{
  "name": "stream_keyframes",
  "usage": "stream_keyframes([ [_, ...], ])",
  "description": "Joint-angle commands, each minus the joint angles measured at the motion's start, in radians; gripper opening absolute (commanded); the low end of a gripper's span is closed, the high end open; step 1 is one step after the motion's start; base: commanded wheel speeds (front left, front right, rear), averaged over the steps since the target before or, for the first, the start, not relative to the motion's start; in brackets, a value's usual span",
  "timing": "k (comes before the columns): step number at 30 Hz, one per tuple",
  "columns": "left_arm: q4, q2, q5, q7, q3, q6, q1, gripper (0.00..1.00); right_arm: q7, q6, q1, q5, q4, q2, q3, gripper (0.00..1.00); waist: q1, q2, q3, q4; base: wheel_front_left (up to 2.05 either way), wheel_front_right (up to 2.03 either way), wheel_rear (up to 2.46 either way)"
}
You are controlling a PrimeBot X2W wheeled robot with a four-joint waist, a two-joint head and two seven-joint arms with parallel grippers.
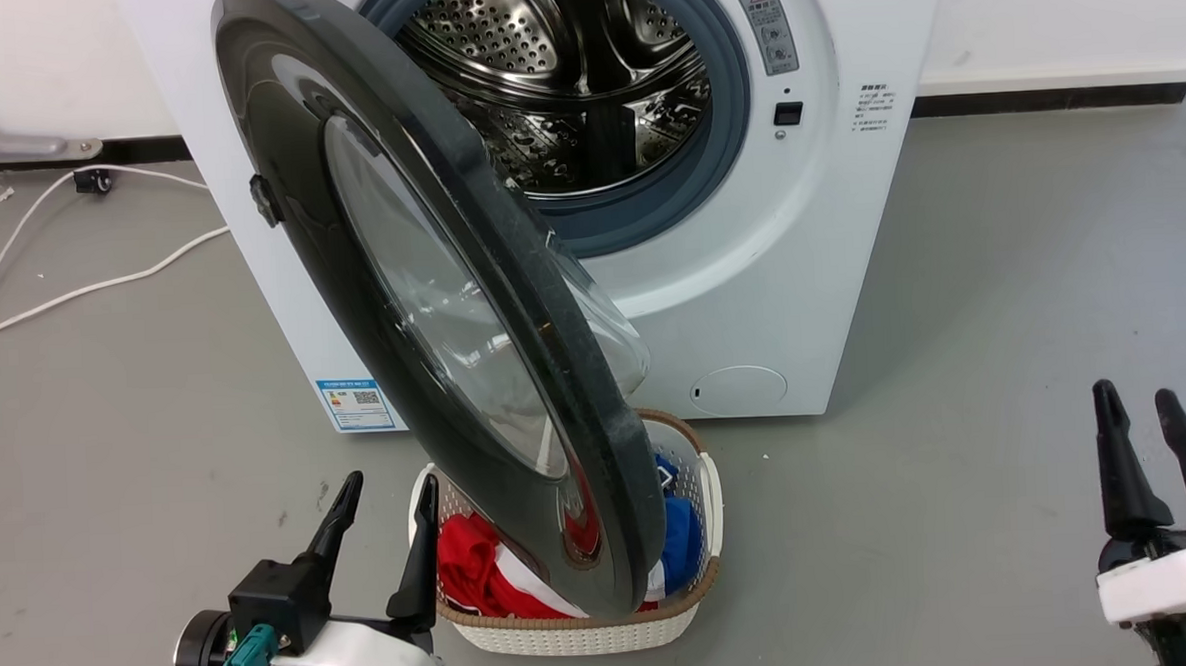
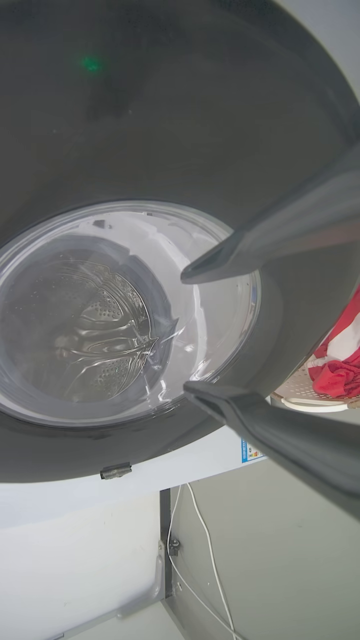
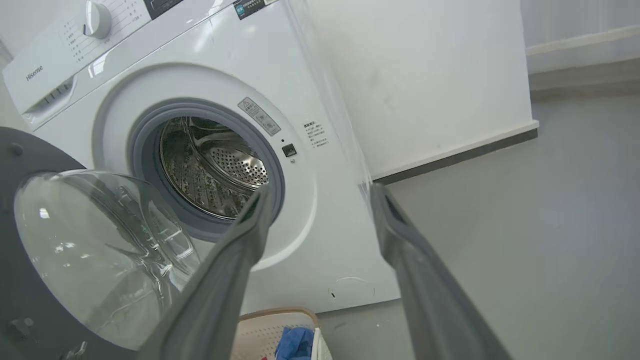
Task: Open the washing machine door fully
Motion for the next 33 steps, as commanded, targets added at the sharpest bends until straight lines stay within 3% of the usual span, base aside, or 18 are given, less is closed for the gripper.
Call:
stream_keyframes([
  [1, 0.0, 0.002, 0.008, -0.002, 0.002, 0.001, 0.0, 1.0, -0.002, 0.0, 0.02, -0.176, -0.04, 0.039, -0.052, 1.0, 0.0, 0.0, 0.005, -0.003, 0.0, 0.0, 0.0],
  [4, -0.002, 0.001, 0.009, -0.002, 0.004, 0.001, -0.011, 1.0, 0.03, 0.0, 0.04, -0.394, -0.123, 0.117, -0.118, 1.0, 0.0, 0.0, 0.012, -0.001, 0.0, 0.0, 0.0],
  [13, -0.001, 0.002, 0.026, -0.002, 0.008, 0.001, -0.025, 1.0, 0.125, 0.0, 0.14, -0.662, -0.285, 0.244, -0.108, 1.0, 0.0, 0.0, 0.027, 0.001, 0.0, 0.0, 0.0],
  [33, 0.013, 0.012, 0.038, -0.002, 0.018, 0.001, -0.024, 1.0, 0.116, 0.0, 0.182, -0.702, -0.218, 0.279, -0.077, 1.0, 0.0, 0.0, 0.012, -0.012, 0.0, 0.0, 0.0],
])
